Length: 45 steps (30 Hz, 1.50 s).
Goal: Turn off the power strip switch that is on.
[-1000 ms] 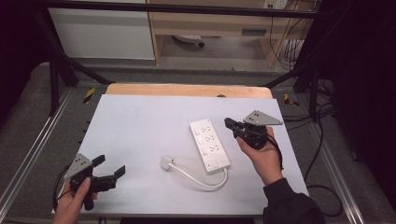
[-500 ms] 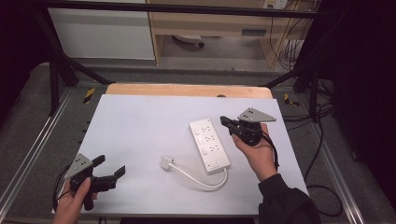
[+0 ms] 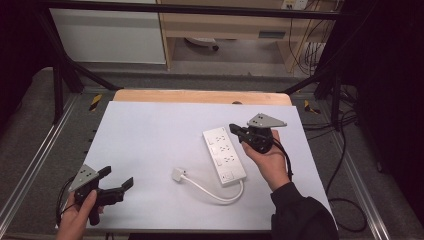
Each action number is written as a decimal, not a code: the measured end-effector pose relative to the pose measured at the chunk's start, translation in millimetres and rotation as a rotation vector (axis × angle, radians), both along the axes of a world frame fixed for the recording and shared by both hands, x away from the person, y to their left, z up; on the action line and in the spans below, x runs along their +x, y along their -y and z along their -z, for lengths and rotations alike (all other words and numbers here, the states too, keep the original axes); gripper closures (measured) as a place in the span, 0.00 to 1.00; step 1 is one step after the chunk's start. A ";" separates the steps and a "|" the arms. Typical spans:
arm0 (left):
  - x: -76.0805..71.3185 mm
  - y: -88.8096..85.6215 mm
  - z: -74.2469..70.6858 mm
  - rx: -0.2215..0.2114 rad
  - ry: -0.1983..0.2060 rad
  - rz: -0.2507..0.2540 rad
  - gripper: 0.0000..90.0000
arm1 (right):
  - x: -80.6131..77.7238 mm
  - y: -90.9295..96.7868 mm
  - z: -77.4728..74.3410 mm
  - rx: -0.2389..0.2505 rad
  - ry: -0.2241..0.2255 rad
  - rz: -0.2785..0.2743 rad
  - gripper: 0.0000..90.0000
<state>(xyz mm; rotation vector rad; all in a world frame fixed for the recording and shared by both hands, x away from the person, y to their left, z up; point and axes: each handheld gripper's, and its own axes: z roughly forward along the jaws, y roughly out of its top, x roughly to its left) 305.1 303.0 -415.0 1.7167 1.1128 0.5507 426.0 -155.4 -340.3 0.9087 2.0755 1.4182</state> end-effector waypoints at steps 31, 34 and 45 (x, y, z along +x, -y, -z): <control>0.1 -0.4 0.2 0.003 -0.001 0.003 0.06 | 34.4 -34.9 41.4 -0.122 -0.138 -0.032 1.00; 0.3 -0.4 0.6 0.003 -0.005 -0.004 0.06 | 36.4 -37.2 44.6 -0.140 -0.143 -0.038 1.00; 0.6 -0.6 1.0 0.009 -0.007 0.001 0.06 | 40.8 -39.1 52.7 -0.162 -0.170 -0.042 1.00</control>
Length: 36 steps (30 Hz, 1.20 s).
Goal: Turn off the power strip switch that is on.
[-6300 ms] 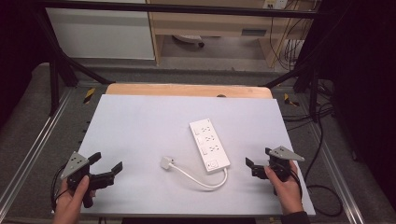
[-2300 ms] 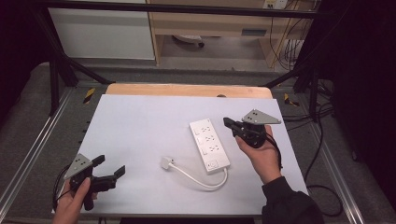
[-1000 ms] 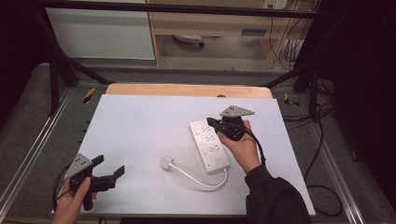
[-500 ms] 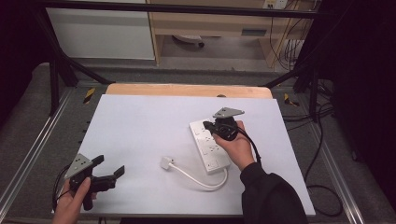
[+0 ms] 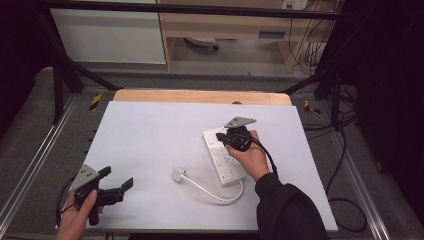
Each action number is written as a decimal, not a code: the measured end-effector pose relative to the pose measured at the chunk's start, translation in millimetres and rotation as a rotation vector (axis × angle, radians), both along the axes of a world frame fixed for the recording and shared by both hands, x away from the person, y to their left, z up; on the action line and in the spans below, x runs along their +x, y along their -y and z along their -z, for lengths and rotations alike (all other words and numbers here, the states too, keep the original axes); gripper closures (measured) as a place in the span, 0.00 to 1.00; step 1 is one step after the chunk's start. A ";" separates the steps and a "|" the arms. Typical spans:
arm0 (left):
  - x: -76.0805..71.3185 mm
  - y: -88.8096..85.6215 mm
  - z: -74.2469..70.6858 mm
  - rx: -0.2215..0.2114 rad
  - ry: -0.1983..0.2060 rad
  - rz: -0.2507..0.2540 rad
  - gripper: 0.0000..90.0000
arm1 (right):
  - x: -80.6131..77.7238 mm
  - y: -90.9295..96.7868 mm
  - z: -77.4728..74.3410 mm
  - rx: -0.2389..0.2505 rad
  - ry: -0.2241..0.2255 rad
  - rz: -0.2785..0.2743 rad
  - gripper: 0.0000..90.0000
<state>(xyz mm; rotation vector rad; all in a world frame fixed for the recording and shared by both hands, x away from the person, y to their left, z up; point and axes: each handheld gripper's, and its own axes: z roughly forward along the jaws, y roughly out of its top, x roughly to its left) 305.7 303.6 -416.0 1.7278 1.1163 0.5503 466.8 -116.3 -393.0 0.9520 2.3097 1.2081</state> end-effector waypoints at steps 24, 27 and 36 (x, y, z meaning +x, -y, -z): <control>0.0 -0.7 -0.1 0.000 0.001 0.003 0.06 | 4.1 -13.6 21.3 -0.057 -0.057 -0.025 1.00; -0.2 -0.5 -0.2 -0.002 0.000 0.002 0.06 | 4.6 -16.2 24.6 -0.070 -0.064 -0.030 1.00; -0.1 -0.7 -0.1 -0.001 0.000 -0.001 0.06 | 5.7 -19.9 30.2 -0.088 -0.077 -0.035 1.00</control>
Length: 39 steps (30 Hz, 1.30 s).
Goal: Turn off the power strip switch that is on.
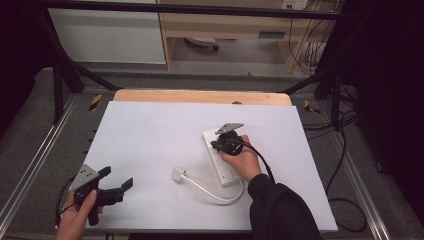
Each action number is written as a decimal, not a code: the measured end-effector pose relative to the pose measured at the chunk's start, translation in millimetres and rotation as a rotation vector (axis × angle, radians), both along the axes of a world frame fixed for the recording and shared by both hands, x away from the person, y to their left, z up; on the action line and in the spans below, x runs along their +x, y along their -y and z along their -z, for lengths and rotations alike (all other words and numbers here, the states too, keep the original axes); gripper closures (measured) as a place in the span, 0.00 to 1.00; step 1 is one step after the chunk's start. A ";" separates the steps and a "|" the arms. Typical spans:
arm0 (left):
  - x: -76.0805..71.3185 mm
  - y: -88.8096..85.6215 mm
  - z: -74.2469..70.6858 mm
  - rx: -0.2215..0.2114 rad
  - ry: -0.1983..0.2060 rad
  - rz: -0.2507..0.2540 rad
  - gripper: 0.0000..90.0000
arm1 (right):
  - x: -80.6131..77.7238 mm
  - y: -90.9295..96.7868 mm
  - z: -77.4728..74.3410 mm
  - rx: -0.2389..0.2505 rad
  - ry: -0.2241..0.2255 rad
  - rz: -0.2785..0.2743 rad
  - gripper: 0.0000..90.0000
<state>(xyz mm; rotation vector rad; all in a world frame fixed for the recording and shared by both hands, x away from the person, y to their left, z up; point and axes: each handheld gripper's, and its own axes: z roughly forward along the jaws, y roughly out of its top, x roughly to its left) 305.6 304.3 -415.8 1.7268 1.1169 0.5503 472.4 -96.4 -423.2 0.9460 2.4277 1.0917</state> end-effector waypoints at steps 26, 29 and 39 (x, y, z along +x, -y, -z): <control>0.1 0.2 0.0 0.003 0.001 0.005 0.06 | 1.7 -2.3 4.2 -0.012 -0.001 0.008 1.00; 0.0 0.3 0.0 0.003 0.001 0.005 0.06 | 1.6 -2.1 4.4 -0.009 0.000 0.007 1.00; -0.1 0.4 0.0 0.004 0.001 0.006 0.06 | 2.3 -2.7 7.5 -0.004 -0.005 0.017 1.00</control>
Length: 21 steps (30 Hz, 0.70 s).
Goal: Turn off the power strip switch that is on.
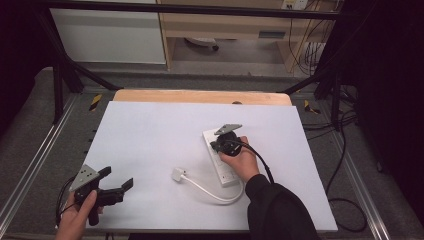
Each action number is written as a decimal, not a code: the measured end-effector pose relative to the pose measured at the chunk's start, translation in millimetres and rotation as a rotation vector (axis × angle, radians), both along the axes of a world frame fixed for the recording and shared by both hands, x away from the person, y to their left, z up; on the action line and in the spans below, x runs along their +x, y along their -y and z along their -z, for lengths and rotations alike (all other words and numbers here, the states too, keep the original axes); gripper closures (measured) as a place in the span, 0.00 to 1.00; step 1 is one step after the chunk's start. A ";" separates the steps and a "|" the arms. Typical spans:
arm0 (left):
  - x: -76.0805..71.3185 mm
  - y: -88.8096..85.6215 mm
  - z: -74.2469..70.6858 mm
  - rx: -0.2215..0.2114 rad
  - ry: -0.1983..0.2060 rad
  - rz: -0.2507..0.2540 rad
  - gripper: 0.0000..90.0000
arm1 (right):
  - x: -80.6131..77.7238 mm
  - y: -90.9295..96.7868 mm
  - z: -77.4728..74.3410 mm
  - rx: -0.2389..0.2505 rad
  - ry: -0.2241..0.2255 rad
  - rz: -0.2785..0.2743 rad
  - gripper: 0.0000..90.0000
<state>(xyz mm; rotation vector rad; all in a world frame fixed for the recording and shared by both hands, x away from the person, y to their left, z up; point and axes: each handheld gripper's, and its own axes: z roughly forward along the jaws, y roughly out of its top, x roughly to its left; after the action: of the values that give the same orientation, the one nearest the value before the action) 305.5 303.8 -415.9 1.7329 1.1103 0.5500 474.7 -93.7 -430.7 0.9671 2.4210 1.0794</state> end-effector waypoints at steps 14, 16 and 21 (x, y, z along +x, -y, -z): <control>0.2 -0.6 -0.1 -0.001 0.000 -0.001 0.06 | -0.6 3.0 -5.6 0.044 0.022 0.017 1.00; 0.3 -0.6 -0.1 0.000 0.001 0.000 0.06 | -0.8 4.8 -6.9 0.049 0.023 0.019 1.00; 0.1 -0.4 -0.2 0.006 0.001 0.001 0.06 | -1.4 9.4 -11.2 0.073 0.035 0.025 1.00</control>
<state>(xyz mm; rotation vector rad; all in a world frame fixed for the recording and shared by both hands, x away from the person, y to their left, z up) 305.5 304.2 -415.6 1.7379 1.1086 0.5539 473.3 -103.1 -419.5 0.9898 2.3506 1.1736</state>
